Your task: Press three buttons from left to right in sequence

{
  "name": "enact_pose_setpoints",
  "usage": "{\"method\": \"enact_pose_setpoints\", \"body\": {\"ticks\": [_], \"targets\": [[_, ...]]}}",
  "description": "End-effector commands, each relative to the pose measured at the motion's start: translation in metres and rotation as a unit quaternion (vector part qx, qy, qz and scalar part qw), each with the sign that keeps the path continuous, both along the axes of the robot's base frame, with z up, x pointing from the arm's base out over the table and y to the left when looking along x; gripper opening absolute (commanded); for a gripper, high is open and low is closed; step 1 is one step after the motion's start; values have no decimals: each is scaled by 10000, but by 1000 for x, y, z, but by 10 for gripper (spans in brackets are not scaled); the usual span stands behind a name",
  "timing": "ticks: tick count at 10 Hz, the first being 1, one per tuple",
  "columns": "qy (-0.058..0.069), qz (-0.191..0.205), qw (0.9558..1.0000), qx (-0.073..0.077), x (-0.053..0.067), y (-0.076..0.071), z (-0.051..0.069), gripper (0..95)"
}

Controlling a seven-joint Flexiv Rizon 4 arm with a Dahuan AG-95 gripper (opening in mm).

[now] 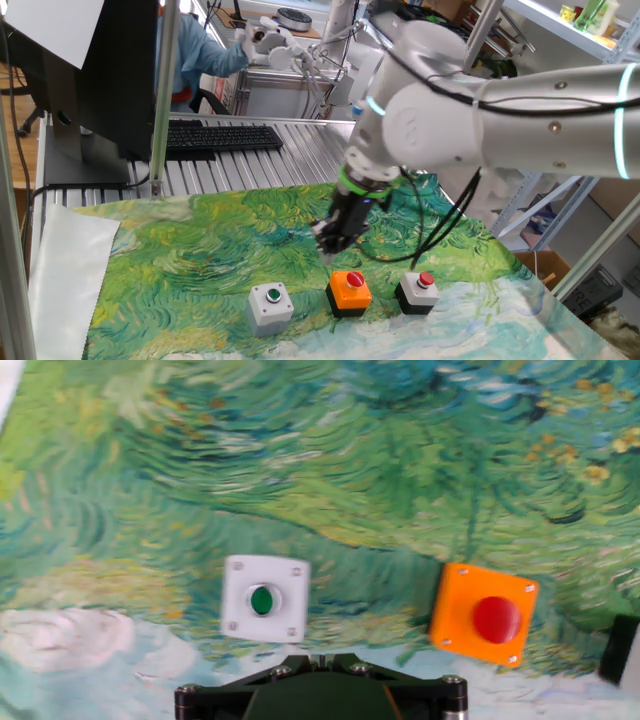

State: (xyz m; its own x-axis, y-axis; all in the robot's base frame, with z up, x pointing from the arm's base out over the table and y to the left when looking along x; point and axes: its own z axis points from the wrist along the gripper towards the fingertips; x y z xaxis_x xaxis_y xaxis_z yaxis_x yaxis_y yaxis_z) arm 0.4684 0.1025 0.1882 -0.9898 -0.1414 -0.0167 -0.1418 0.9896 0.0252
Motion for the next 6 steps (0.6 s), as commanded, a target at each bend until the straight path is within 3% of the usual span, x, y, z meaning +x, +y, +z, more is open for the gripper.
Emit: {"method": "enact_pose_setpoints", "body": {"ticks": [1, 3, 6], "targets": [[3, -106, 9999, 6, -8, 26, 5, 0], [-7, -201, 9998, 11, -12, 41, 4, 0], [-10, -250, 9997, 14, -9, 43, -2, 0]]}}
